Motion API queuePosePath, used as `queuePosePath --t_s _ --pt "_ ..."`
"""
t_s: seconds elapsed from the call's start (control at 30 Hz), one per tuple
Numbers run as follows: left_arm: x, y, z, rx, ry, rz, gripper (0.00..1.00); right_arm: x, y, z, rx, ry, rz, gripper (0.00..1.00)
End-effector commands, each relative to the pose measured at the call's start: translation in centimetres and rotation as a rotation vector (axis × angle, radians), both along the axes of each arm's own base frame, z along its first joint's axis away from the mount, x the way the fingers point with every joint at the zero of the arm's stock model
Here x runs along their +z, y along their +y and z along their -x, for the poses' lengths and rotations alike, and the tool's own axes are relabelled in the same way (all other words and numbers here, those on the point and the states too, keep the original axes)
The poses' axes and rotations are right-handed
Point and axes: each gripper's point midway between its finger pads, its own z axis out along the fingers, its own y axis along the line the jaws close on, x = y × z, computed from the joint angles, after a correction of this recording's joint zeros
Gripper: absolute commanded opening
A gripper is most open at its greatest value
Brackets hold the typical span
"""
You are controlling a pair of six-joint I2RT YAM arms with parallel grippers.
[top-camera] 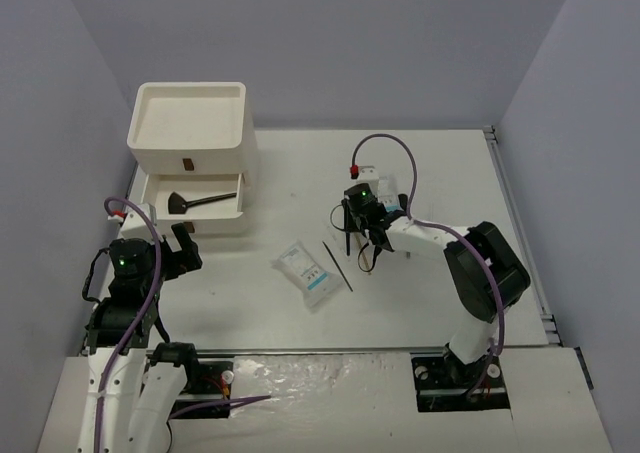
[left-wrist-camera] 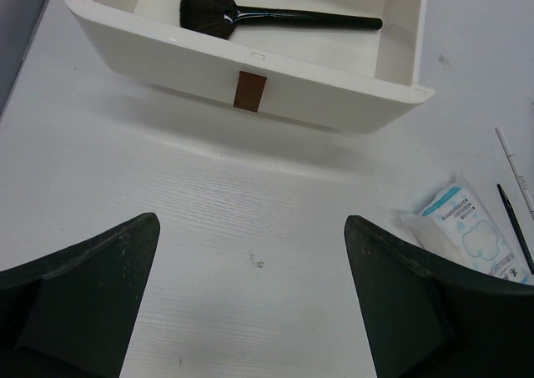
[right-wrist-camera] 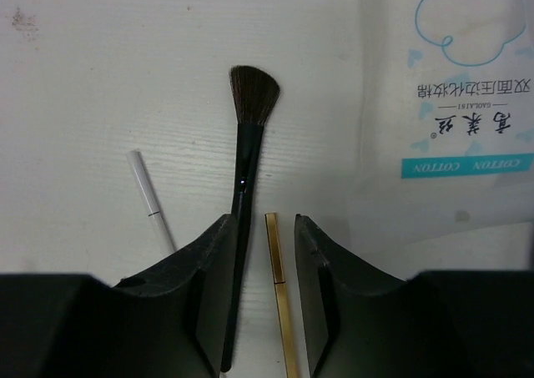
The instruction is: Organize the makeup
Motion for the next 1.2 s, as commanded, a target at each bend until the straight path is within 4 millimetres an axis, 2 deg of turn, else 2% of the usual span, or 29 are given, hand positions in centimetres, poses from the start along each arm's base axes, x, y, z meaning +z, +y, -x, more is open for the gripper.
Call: queuePosePath --t_s 0.0,0.23,0.5,0.67,0.8,0.87,0.93,1.03,1.07,1.13,1.17 --pt "2.1 0.1 -1.1 -0.002 -0.069 -0.007 0.91 1.0 1.2 -1.3 -0.021 -0.052 -0.101 0.31" --pt "2.1 0.1 -1.1 -0.003 -0.07 -0.009 0.91 -0.6 1.8 -1.1 -0.016 -0.017 -0.117 0.3" --pt "2.2 0.1 -1.0 -0.003 -0.073 -0.01 0.91 -3.0 1.8 -0.8 -0.024 0.03 -0.102 0.2" --pt "2.2 0.1 -1.0 -0.004 -0.074 -0.011 0.91 -3.8 2.0 -0.7 -0.019 0.041 -0.088 0.15" --pt "2.1 0.1 -1.0 -0.004 -0.072 -0.011 0.91 -4.2 1.9 -0.7 -0.015 0.046 -0.066 0.03" --pt "2.1 0.1 -1.0 -0.004 -0.07 -0.012 0.91 -3.7 1.9 -0.9 -0.001 0.032 -0.05 0.0" --pt "2.1 0.1 -1.1 -0.004 -0.072 -0.012 0.91 -1.9 2.5 -1.2 0.044 -0.01 -0.033 0.0" --pt "2.1 0.1 -1.0 -0.004 -0.07 -0.012 0.91 3.0 4.1 -1.7 0.154 -0.122 0.004 0.0" --pt "2.1 0.1 -1.1 -0.004 -0.069 -0.011 0.91 4.7 4.7 -1.5 0.208 -0.163 0.024 0.0" --pt "2.1 0.1 -1.1 -0.004 -0.071 -0.011 0.92 9.7 6.8 -1.2 0.321 -0.266 0.012 0.0" --pt "2.1 0.1 -1.1 -0.003 -0.071 -0.01 0.92 11.2 7.8 -0.9 0.386 -0.298 0.01 0.0"
